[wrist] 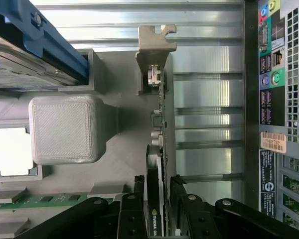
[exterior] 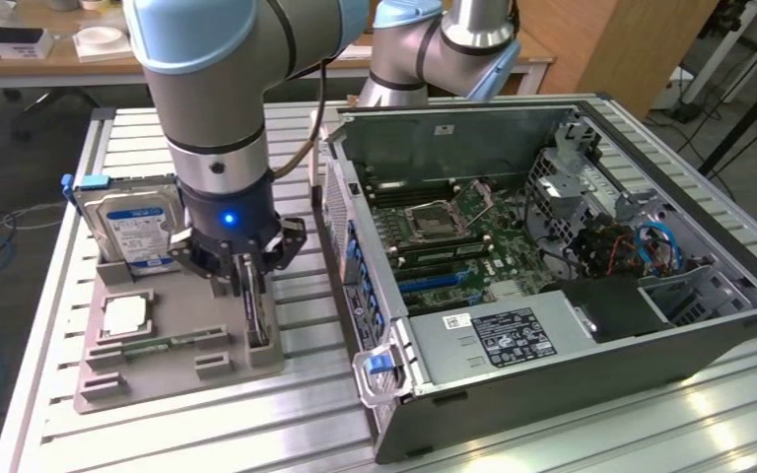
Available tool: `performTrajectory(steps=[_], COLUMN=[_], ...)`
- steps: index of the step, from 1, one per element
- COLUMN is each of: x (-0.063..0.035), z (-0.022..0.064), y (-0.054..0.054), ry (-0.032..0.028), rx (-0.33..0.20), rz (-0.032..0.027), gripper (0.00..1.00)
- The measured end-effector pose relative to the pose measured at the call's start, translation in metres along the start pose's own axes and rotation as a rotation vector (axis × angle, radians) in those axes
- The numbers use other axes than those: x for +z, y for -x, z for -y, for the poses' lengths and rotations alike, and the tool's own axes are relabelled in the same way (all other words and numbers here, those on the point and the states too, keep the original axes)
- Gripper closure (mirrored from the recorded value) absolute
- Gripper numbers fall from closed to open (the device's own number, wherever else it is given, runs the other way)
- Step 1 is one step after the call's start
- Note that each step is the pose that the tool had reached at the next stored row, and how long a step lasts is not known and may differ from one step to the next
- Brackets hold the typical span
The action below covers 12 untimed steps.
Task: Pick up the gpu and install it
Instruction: 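Pick up the gpu and move the gpu toward the slot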
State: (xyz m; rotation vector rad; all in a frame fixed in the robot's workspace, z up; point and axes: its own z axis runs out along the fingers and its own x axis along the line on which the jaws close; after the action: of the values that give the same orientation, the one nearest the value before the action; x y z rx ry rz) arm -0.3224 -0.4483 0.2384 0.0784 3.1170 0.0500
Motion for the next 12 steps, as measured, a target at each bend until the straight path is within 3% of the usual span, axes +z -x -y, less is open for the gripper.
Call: performTrajectory(steps=[6, 7, 12], x=[0.0001, 0.0001, 0.0004], z=[0.0000, 0.0000, -0.0001], y=[0.0002, 0.0002, 0.0042], ry=[-0.0003, -0.0004, 0.0011], rx=[0.000, 0.000, 0.000], rz=[-0.0002, -0.0003, -0.0003], gripper=[0.67, 0.73, 0.73])
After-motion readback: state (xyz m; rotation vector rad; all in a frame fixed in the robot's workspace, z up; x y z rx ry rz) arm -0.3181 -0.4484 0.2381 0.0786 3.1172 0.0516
